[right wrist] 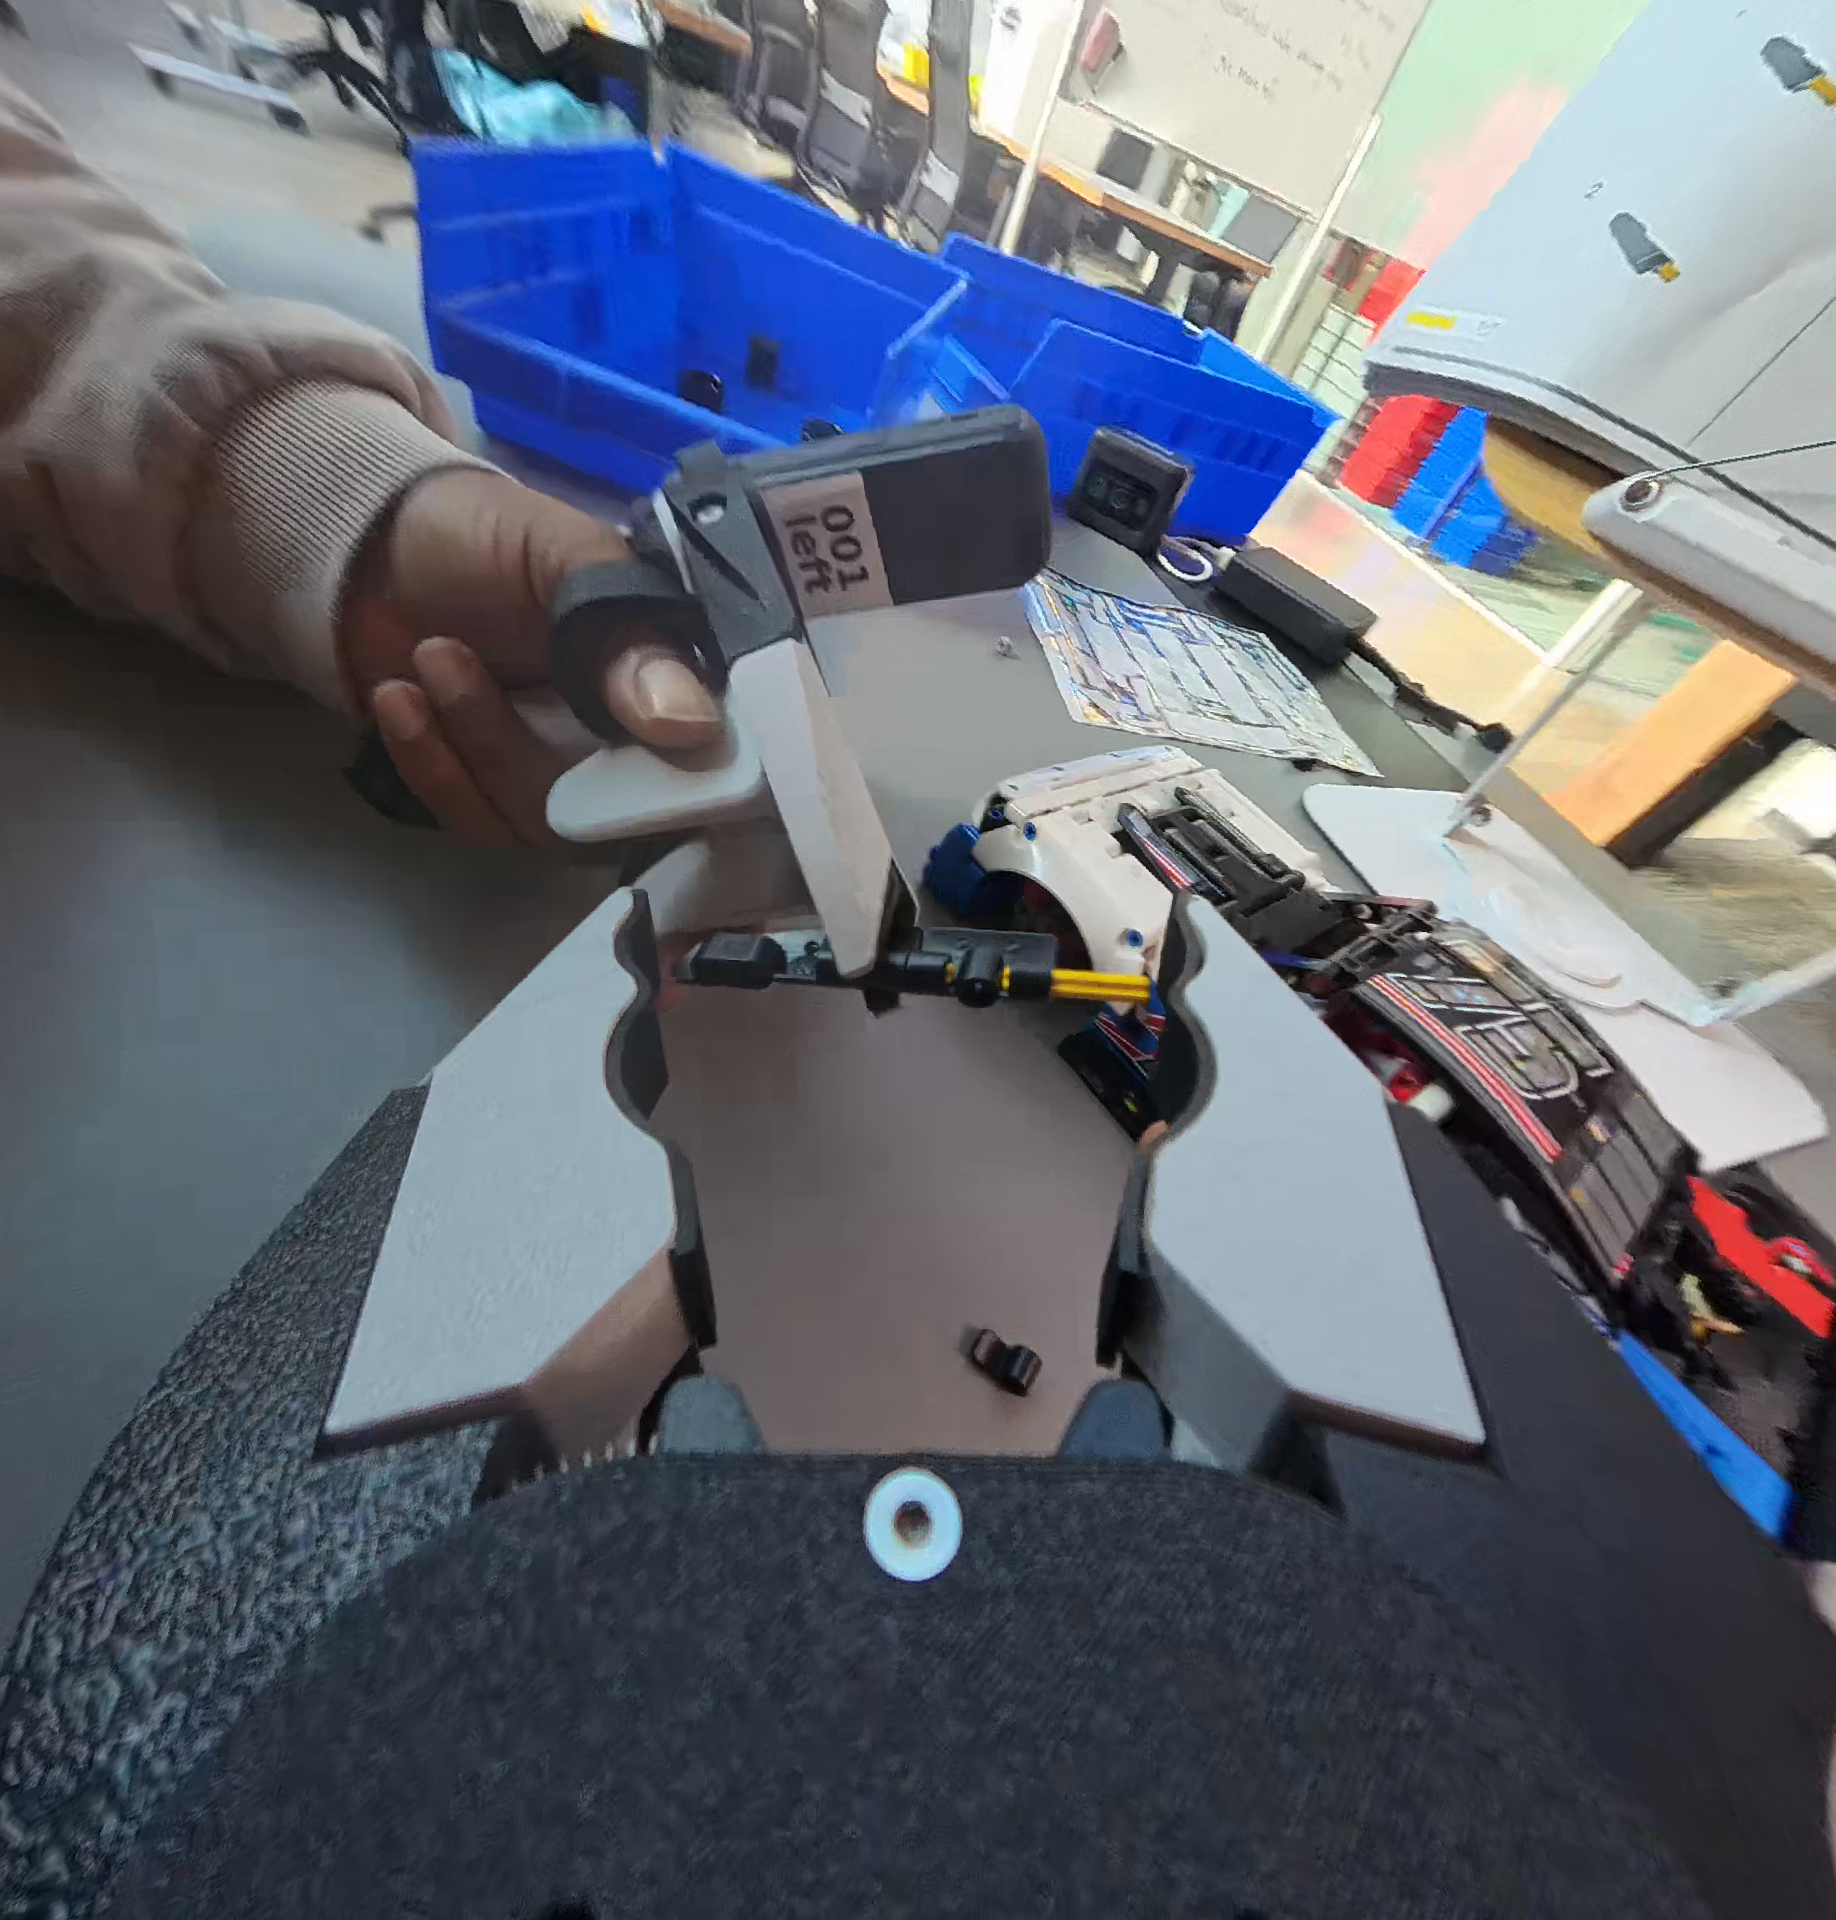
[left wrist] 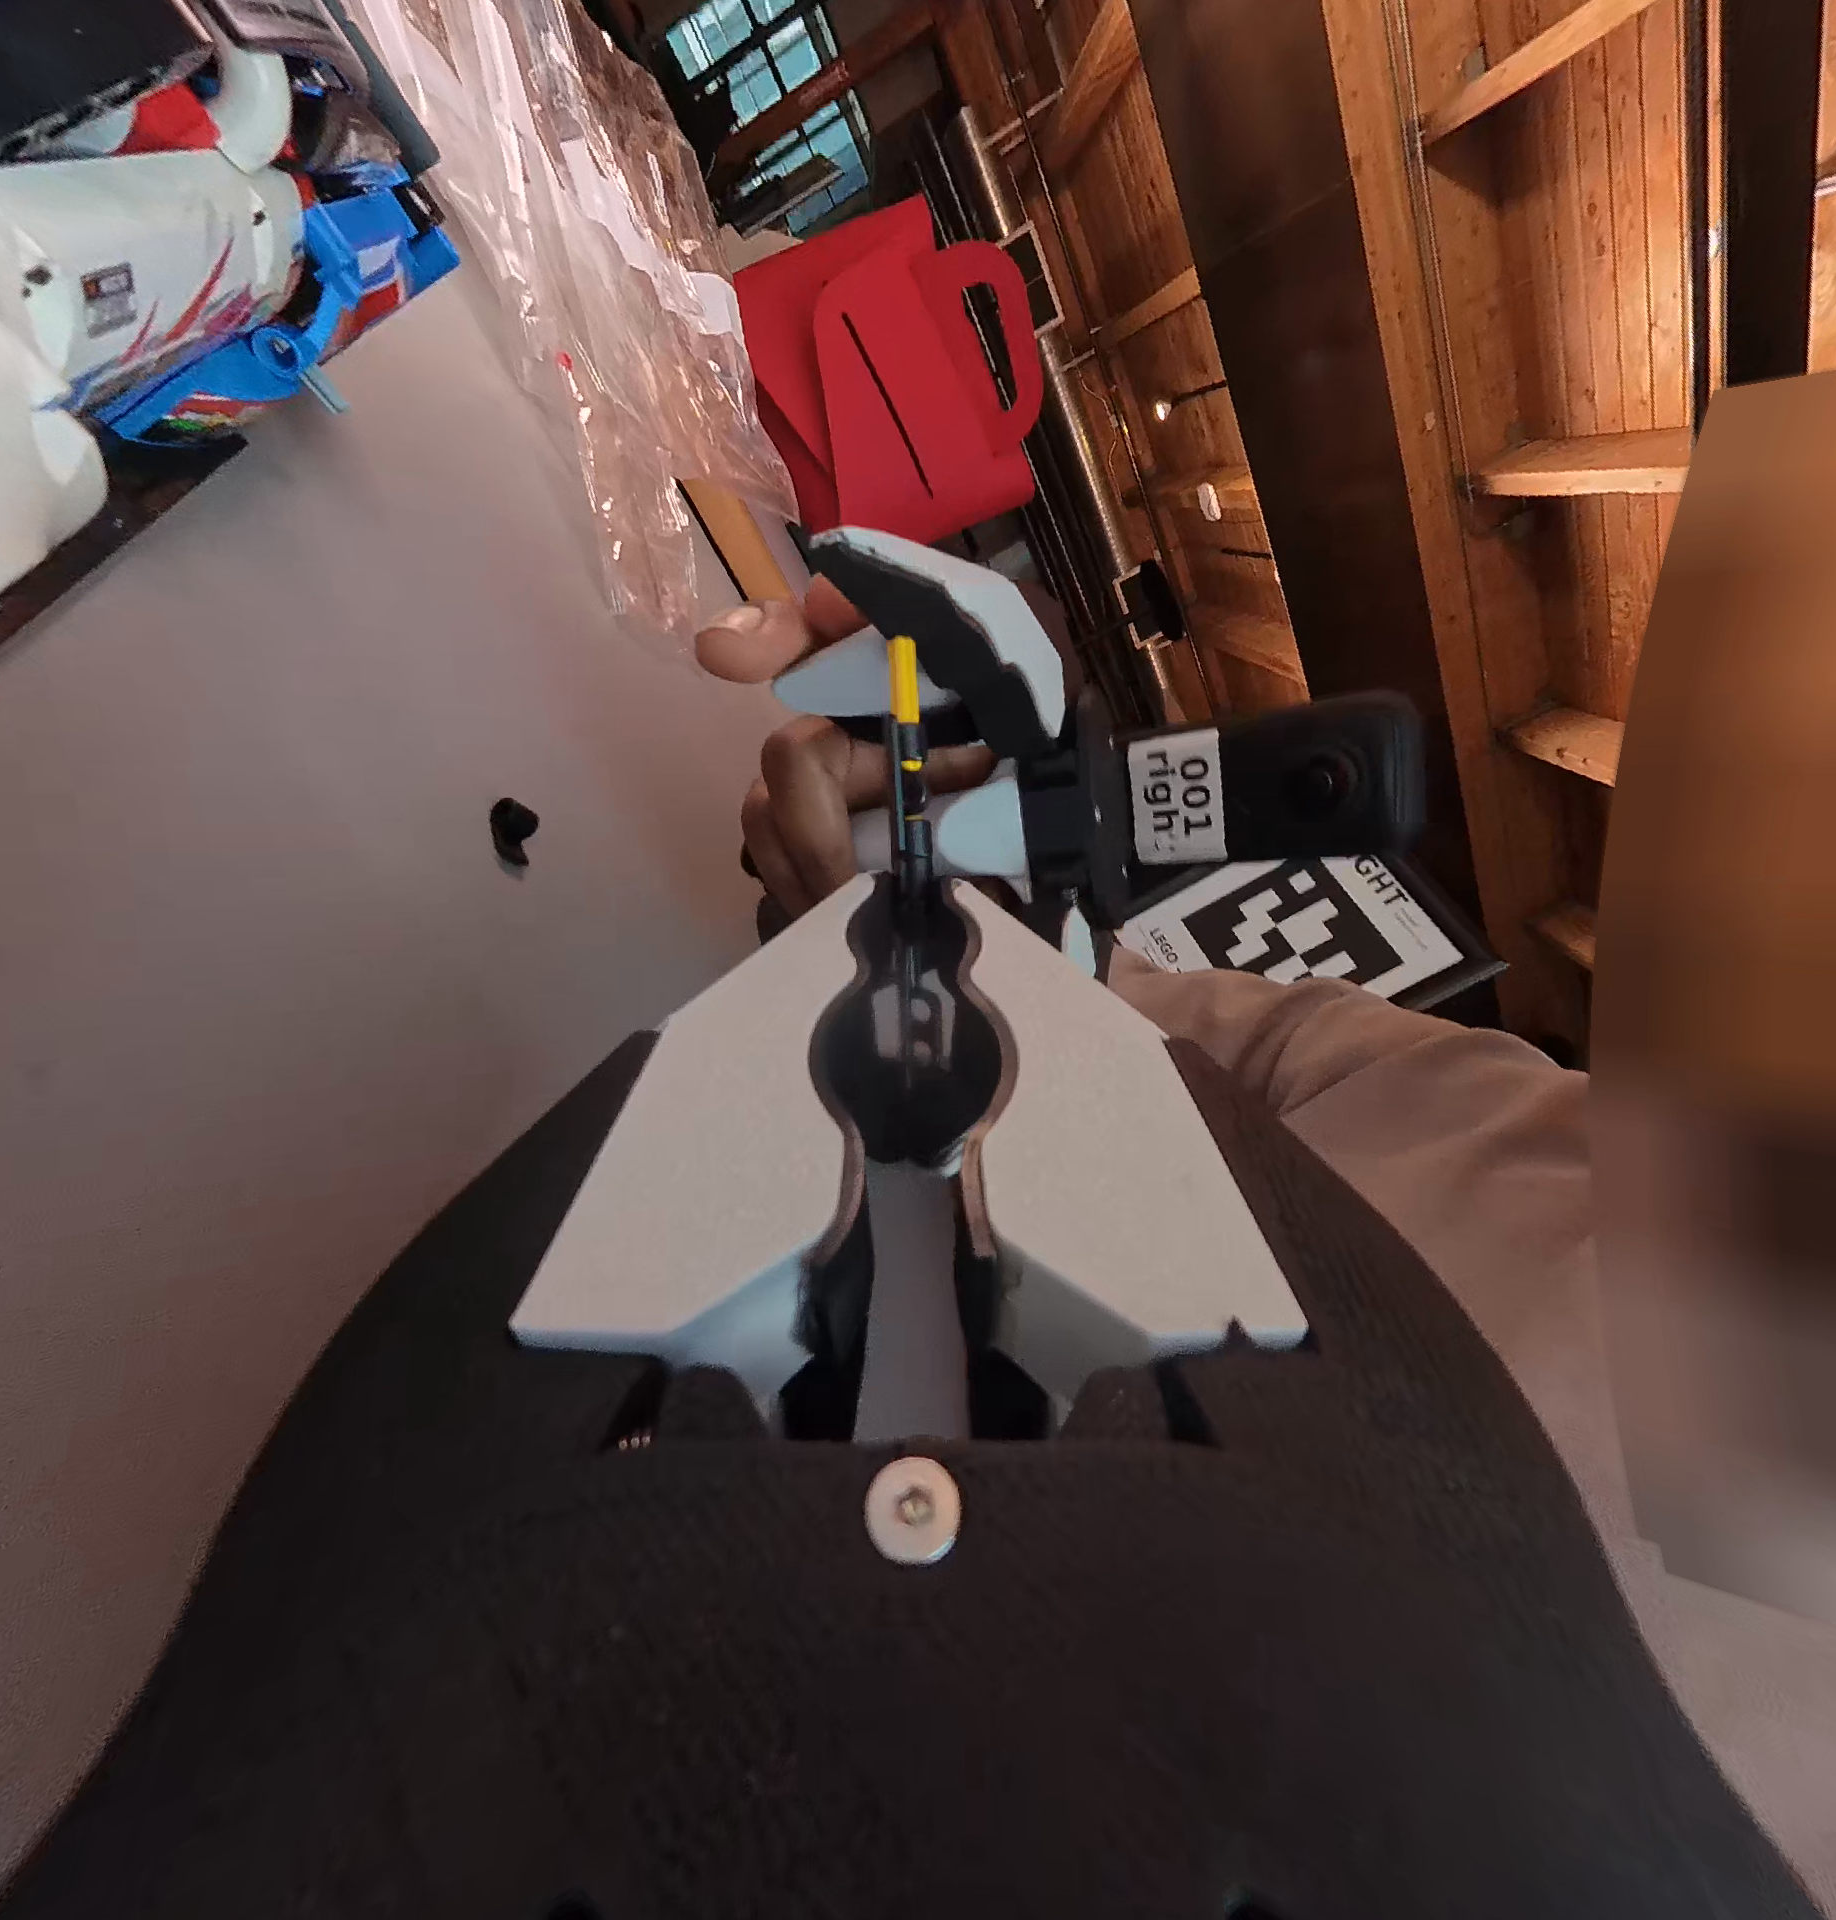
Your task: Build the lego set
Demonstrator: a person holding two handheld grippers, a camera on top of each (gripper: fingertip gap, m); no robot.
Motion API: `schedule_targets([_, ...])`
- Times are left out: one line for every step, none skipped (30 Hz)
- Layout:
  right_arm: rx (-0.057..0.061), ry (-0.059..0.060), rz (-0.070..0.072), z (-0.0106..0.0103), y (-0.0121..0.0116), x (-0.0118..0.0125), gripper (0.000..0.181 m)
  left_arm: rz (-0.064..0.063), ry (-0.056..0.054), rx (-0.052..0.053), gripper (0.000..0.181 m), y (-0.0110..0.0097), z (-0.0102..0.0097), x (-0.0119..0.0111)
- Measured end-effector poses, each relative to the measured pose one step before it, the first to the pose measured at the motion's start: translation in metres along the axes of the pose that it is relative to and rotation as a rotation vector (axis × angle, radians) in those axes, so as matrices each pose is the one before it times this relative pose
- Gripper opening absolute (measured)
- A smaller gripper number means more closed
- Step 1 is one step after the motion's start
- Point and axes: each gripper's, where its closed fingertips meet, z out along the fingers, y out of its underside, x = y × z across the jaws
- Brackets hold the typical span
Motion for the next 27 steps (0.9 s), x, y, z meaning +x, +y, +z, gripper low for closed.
schedule_targets([0.037, -0.0758, 0.0674, -0.0057, -0.00363, -0.00322, 0.092, 0.0048, 0.0185, -0.032, 0.005, 0.00246, -0.00069, 0.00158])
schedule_targets([0.0248, -0.0963, 0.0616, -0.0074, -0.00187, -0.00589, 0.087, 0.0004, 0.0256, -0.0231, 0.005, 0.00149, -0.00119, 0.0029])
schedule_targets([0.0219, -0.0736, 0.0388, -0.0084, -0.00125, -0.00416, 0.081, -0.0065, 0.0457, -0.0369, 0.005, 0.00359, -0.00073, 0.00608])
schedule_targets([0.0228, -0.0662, 0.0111, -0.00871, -0.00154, -0.00574, 0.071, -0.015, 0.06, -0.0662, 0.006, 0.00788, 0.00002, 0.00821])
schedule_targets([0.0229, -0.0472, 0.0022, -0.00728, -0.00188, -0.00521, 0.059, -0.0166, 0.0537, -0.0796, 0.006, 0.01058, 0.00109, 0.00745])
schedule_targets([0.0152, -0.0334, 0.0, -0.0041, -0.00178, -0.00498, 0.054, -0.0095, 0.0425, -0.0758, 0.005, 0.01123, 0.00214, 0.00576])
schedule_targets([-0.0084, -0.0461, -0.0122, -0.00083, 0.0008, -0.00888, 0.048, -0.0066, 0.035, -0.0555, 0.005, 0.00894, 0.00294, 0.00456])
schedule_targets([-0.0158, -0.0504, -0.0238, 0.00176, 0.00091, -0.01118, 0.043, -0.0088, 0.0256, -0.0263, 0.005, 0.0051, 0.00335, 0.00304])
schedule_targets([-0.0046, -0.0339, -0.027, 0.00352, -0.00102, -0.00945, 0.042, -0.0127, 0.0232, -0.0259, 0.005, 0.00497, 0.00324, 0.00222])
schedule_targets([-0.0067, -0.0213, -0.0298, 0.00416, -0.00086, -0.00747, 0.04, -0.0116, 0.013, -0.0339, 0.005, 0.00615, 0.00302, 0.00076])
schedule_targets([-0.0241, -0.0145, -0.0353, 0.00426, 0.00174, -0.0062, 0.036, -0.0072, 0.0037, -0.0319, 0.005, 0.00583, 0.00309, -0.00062])
schedule_targets([-0.0392, -0.0106, -0.0392, 0.00418, 0.00409, -0.00553, 0.032, -0.0058, 0.0103, -0.0189, 0.005, 0.00386, 0.00289, 0.00063])
schedule_targets([-0.0236, -0.007, -0.0343, 0.0036, 0.00186, -0.00475, 0.026, -0.006, 0.01, -0.0129, 0.005, 0.00268, 0.00251, 0.00103])
schedule_targets([0.0059, -0.0009, -0.0206, 0.00229, -0.00231, -0.00299, 0.019, -0.0019, -0.0068, -0.0164, 0.005, 0.00278, 0.00183, -0.00149])
schedule_targets([0.0116, -0.002, -0.0137, 0.00112, -0.0029, -0.00211, 0.016, -0.0005, -0.0079, -0.0101, 0.005, 0.00182, 0.00116, -0.00189])
schedule_targets([0.0009, -0.0016, -0.0073, -0.0001, -0.00074, -0.00067, 0.015, -0.0067, 0.0114, -0.001, 0.005, 0.00042, 0.00049, 0.00098])
schedule_targets([-0.0055, 0.0014, 0.0014, -0.00091, 0.0011, 0.00082, 0.015, -0.005, 0.0007, 0.0049, 0.005, -0.0006, -0.00005, -0.00023])
schedule_targets([-0.0082, 0.0015, 0.0127, -0.00108, 0.00228, 0.00159, 0.015, 0.0007, -0.0112, 0.0091, 0.005, -0.00154, -0.00086, -0.00159])
schedule_targets([0.0013, 0.0073, 0.0327, -0.00141, 0.00144, 0.0037, 0.014, 0.0057, -0.0165, 0.0137, 0.005, -0.0028, -0.00172, -0.00201])
schedule_targets([0.0069, 0.0143, 0.0568, -0.00215, 0.00082, 0.00629, 0.014, 0.0214, -0.0313, 0.0235, 0.007, -0.00484, -0.0031, -0.00313])
schedule_targets([0.0024, 0.0213, 0.0783, -0.00268, 0.00133, 0.00864, 0.014, 0.0453, -0.0623, 0.0313, 0.015, -0.00727, -0.00479, -0.00519])
schedule_targets([-0.0113, 0.0212, 0.1011, -0.00281, 0.00304, 0.01021, 0.014, 0.0813, -0.0868, 0.0345, 0.023, -0.00883, -0.00633, -0.00614])
schedule_targets([-0.0058, 0.0321, 0.125, -0.00268, 0.00236, 0.01287, 0.014, 0.1112, -0.092, 0.0379, 0.027, -0.01039, -0.00704, -0.00458])
schedule_targets([0.0191, 0.024, 0.149, -0.00211, -0.00091, 0.01275, 0.014, 0.1304, -0.1036, 0.0285, 0.029, -0.00966, -0.0067, -0.0051])
schedule_targets([0.0352, -0.005, 0.1665, -0.00163, -0.00305, 0.00897, 0.014, 0.149, -0.1176, 0.005, 0.031, -0.0063, -0.00553, -0.00715])
schedule_targets([0.0495, -0.0327, 0.1571, -0.00091, -0.0049, 0.00463, 0.014, 0.1573, -0.1269, -0.0167, 0.031, -0.00259, -0.00423, -0.00904])
schedule_targets([0.0466, -0.0223, 0.1194, 0.0, -0.00393, 0.00464, 0.014, 0.1441, -0.1035, -0.0208, 0.031, -0.00058, -0.00219, -0.00629])
